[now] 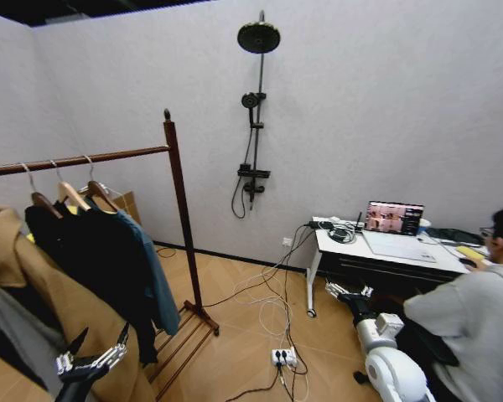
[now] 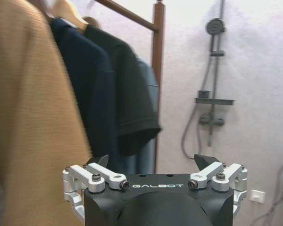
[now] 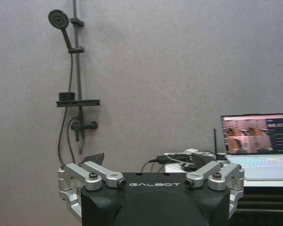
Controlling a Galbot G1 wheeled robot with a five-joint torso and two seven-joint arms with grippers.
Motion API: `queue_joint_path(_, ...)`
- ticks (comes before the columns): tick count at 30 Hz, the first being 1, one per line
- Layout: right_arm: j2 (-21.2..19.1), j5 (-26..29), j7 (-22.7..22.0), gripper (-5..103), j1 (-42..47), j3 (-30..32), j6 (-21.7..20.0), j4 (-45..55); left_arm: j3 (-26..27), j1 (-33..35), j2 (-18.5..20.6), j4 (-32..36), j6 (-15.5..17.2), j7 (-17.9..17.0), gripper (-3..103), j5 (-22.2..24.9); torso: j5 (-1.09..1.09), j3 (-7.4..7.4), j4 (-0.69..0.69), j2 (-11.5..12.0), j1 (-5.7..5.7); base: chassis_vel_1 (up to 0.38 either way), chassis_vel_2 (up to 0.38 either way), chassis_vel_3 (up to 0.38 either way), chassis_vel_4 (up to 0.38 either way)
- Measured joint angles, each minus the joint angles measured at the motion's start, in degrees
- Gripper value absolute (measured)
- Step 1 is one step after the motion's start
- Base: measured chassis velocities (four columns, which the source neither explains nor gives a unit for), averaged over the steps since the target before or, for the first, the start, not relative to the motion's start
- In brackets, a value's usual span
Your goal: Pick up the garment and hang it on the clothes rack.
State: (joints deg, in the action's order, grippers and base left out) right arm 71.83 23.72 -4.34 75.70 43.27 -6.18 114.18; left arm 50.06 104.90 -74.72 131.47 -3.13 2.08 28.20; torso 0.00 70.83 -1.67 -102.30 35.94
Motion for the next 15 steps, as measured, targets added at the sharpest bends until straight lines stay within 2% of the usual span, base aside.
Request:
queue_joint_path(6,0.3,-0.2,0.0,100,0.2,-0.1,0.1,0.1,0.0,0.0,0.0,0.0,0.0,0.0,100,0.0,0.00,0.00,0.02,0.0,0.00,-0.015,-0.102,-0.090,-0.009)
queue_joint_path(15,1.1,-1.4,0.1,100,0.3,-1.5,0.4,0.0,0.0,0.0,0.0,0.0,0.0,0.0,100,0.0,0.00,0.00,0.03,0.0,0.00,0.060,-0.054,-0.059,0.057)
